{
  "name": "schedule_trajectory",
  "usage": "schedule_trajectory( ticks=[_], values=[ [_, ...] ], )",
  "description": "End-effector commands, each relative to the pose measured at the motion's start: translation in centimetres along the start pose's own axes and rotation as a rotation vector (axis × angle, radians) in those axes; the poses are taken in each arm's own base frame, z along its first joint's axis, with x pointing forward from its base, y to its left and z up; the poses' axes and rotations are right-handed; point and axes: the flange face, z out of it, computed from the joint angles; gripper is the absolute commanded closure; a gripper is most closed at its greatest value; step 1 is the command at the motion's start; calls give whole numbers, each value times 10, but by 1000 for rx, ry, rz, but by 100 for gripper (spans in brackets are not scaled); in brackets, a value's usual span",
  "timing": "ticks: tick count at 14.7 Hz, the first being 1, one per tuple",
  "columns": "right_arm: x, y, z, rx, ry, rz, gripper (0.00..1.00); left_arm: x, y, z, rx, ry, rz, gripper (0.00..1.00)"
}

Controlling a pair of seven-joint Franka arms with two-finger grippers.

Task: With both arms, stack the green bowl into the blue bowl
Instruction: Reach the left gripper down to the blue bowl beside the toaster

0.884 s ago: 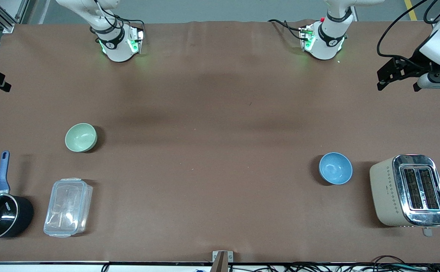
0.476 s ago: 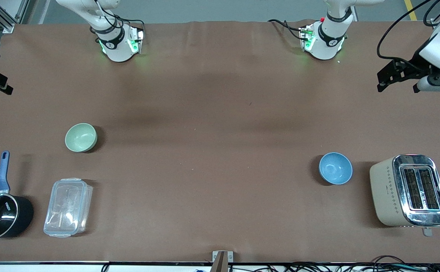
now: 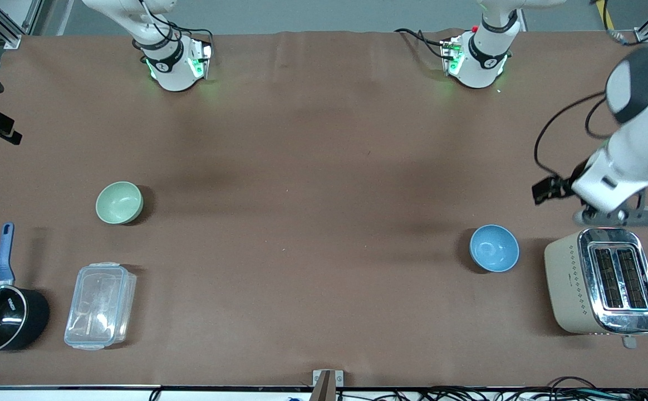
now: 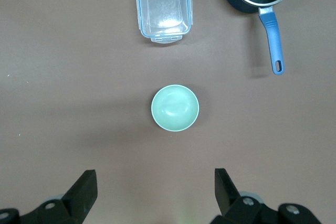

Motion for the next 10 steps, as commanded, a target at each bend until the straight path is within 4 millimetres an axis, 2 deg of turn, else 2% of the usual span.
schedule_trajectory(
  ticks=[1,3,7,8,9,10],
  values=[
    [-10,0,3,-3,12,-15,2,25,1,57,8,0,22,0],
    [-9,0,3,-3,13,-15,2,32,-1,98,1,3,18,0],
    [-8,2,12,-4,1,-12,5,23,-25,176,-11,24,-12,0],
    [-8,7,16,-1,-4,-6,5,21,-24,191,-15,28,-12,1],
    [-8,8,20,-1,-10,-6,5,20,-23,203,-17,30,-11,5],
    [-6,13,35,1,-22,0,5,18,-23,212,-18,25,-12,13]
  ],
)
